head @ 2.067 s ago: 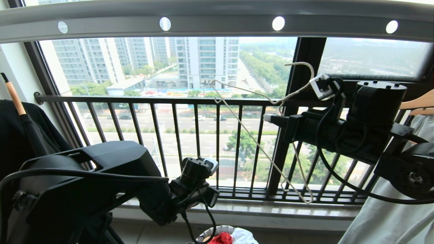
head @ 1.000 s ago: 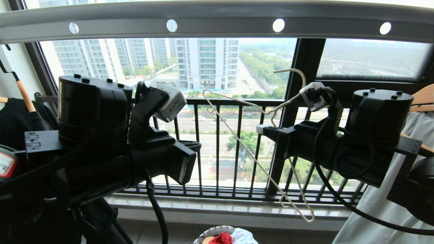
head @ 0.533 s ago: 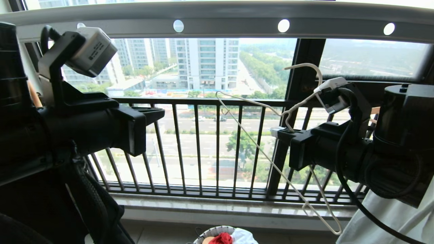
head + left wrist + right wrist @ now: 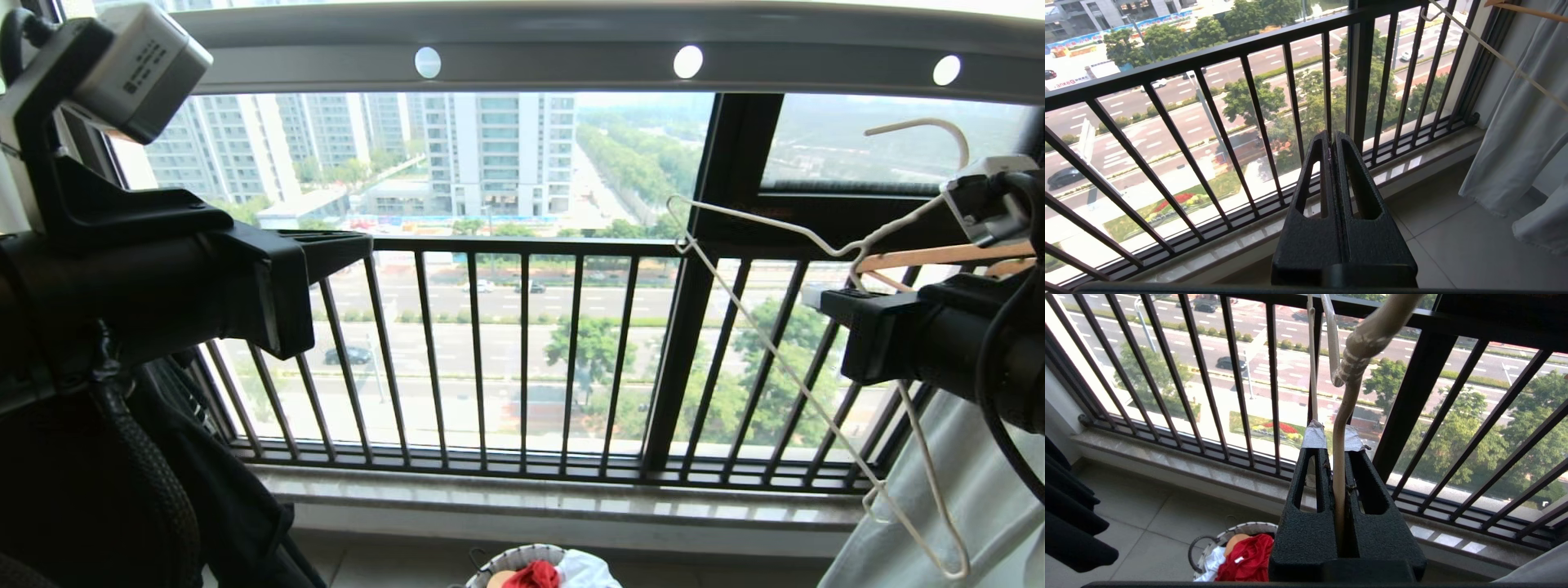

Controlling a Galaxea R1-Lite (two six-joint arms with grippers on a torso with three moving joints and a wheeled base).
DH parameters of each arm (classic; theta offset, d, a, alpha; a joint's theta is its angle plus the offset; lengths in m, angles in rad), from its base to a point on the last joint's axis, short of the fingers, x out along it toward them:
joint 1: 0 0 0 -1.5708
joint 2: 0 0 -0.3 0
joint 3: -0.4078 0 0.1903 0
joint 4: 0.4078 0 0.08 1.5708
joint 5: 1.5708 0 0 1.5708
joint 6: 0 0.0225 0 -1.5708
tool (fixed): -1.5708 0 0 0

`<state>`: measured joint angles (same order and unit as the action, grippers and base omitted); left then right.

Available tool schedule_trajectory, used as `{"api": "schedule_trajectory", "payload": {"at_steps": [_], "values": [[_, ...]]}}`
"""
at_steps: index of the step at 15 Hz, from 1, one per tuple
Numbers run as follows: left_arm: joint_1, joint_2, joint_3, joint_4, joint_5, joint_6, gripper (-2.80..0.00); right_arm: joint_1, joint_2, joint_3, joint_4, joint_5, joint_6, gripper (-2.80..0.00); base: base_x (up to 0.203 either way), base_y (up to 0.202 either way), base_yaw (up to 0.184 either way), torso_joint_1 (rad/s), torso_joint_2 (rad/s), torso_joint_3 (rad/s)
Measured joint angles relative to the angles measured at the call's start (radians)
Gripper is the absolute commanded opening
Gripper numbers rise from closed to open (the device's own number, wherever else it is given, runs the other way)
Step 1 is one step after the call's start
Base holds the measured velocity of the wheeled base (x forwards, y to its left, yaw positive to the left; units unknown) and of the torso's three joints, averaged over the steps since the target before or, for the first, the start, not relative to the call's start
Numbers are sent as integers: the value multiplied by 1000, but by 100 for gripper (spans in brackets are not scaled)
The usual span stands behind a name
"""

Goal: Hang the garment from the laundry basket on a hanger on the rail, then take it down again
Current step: Hang the clothes rack on the clothesline

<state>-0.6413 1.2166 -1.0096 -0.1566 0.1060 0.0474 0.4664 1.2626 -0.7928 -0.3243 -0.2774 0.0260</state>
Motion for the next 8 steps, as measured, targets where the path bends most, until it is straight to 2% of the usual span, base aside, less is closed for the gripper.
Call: {"api": "schedule_trajectory", "payload": {"at_steps": [2, 5, 7, 8], "values": [[0, 2, 2, -5, 1, 0, -280, -6, -23, 0, 6, 9, -4, -280, 0, 0, 0, 0, 0, 0], [1, 12, -1, -9, 6, 1, -280, 77, -22, -10, 6, 10, -13, -280, 0, 0, 0, 0, 0, 0], [3, 14, -3, -11, 7, 1, -280, 158, 6, -47, 6, -42, -14, -280, 0, 0, 0, 0, 0, 0], [7, 13, -3, -11, 7, 1, -280, 181, 28, -75, 5, -100, -14, -280, 0, 0, 0, 0, 0, 0]]}}
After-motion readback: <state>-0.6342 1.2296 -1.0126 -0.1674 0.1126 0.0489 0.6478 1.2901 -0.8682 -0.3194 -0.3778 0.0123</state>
